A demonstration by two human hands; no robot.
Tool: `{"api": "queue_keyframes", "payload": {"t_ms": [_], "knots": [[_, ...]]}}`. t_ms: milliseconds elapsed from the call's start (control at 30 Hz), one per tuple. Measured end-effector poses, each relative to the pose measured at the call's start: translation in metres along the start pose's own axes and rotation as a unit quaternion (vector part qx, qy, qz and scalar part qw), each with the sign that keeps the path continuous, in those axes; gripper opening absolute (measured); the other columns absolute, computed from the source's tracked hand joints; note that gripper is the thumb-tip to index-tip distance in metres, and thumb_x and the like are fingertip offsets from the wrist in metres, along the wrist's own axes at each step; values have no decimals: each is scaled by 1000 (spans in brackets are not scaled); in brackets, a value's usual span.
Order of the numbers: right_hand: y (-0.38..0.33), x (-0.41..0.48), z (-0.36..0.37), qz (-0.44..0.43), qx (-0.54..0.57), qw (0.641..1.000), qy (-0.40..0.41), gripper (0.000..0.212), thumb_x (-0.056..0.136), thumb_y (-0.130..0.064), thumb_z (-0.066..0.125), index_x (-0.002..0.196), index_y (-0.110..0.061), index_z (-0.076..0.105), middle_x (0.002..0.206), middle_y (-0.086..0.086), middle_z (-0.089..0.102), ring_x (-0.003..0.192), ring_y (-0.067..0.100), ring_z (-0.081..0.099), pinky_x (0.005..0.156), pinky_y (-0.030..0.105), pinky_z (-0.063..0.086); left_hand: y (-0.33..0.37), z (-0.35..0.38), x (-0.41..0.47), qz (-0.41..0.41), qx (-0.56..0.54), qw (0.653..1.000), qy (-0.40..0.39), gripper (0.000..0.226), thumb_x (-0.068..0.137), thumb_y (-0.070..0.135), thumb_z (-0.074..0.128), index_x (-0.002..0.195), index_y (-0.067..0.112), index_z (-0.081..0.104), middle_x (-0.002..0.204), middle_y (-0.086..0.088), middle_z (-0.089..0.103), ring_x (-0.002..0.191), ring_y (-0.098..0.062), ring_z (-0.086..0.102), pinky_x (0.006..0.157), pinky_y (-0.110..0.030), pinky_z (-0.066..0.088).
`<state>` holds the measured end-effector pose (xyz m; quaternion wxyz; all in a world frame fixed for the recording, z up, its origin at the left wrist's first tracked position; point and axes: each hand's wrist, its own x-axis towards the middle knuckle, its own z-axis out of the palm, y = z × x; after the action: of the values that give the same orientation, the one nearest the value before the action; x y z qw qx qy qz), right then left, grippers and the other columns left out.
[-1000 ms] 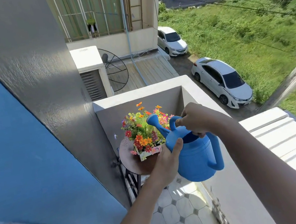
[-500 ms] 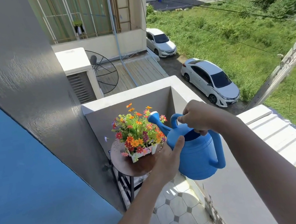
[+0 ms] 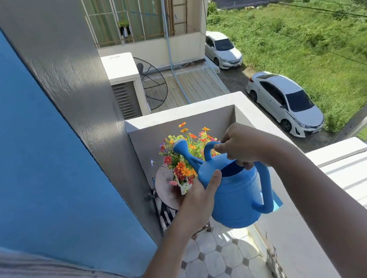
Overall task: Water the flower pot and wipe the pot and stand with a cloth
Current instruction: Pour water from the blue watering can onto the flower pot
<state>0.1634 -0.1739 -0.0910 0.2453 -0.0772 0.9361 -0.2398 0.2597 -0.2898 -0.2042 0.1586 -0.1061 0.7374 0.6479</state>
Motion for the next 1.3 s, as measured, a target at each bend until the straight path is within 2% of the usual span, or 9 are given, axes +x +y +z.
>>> {"api": "queue_keyframes", "payload": {"t_ms": [133,367,500,667,833,933,1100,1200,1300], "knots": [[-13,3,7,-19,29,999,-6,33,101,-24,53,106,6,63,88,29,71,45,25,52,43,26,45,-5,-12,-2,-1,-1,999,33,76,74,86,35,127,33,46,119,10,61,110,-7,58,98,-39,48],[-27,5,13,-41,41,998,9,33,101,-25,51,110,5,64,99,33,70,50,27,54,48,29,47,1,-26,-2,14,4,997,73,76,77,83,35,128,28,45,114,8,61,105,-6,58,92,-37,50],[-24,5,13,-44,40,998,13,32,101,-27,51,110,1,64,96,31,71,52,26,56,48,29,49,-1,-27,0,6,20,997,80,81,71,90,34,125,31,46,115,8,62,107,-10,59,95,-45,50],[-12,1,9,-24,27,999,8,30,101,-27,52,109,-1,63,95,30,71,50,27,55,43,26,47,1,-16,-5,-1,21,999,42,77,75,86,34,124,26,46,114,5,60,106,-10,59,94,-42,50],[8,-7,0,-2,22,1000,14,30,101,-27,52,107,0,63,93,30,71,49,29,55,46,28,47,2,3,-1,11,20,1000,2,65,86,74,36,125,23,45,112,5,60,100,-6,58,78,-25,47],[21,-9,-6,17,25,999,25,31,100,-26,53,105,3,65,90,30,71,48,29,55,47,29,47,4,16,8,23,19,999,-19,70,82,79,38,126,25,46,116,4,61,106,-9,59,92,-37,49],[42,-12,-19,47,29,997,46,30,100,-26,53,103,1,64,90,29,72,53,31,57,52,33,50,11,36,25,31,34,998,-46,70,81,80,36,124,26,48,115,3,60,104,-9,59,86,-33,49],[51,-10,-26,56,23,997,52,30,100,-27,53,101,1,64,90,29,72,54,32,59,57,36,53,10,47,37,21,45,997,-52,83,71,91,34,124,28,46,121,2,56,111,-12,56,97,-42,49],[57,-7,-33,69,3,996,51,28,100,-26,52,98,0,64,86,28,73,50,30,59,57,35,54,10,57,45,17,47,996,-73,80,72,90,32,123,29,46,118,5,58,111,-11,57,99,-44,48]]}}
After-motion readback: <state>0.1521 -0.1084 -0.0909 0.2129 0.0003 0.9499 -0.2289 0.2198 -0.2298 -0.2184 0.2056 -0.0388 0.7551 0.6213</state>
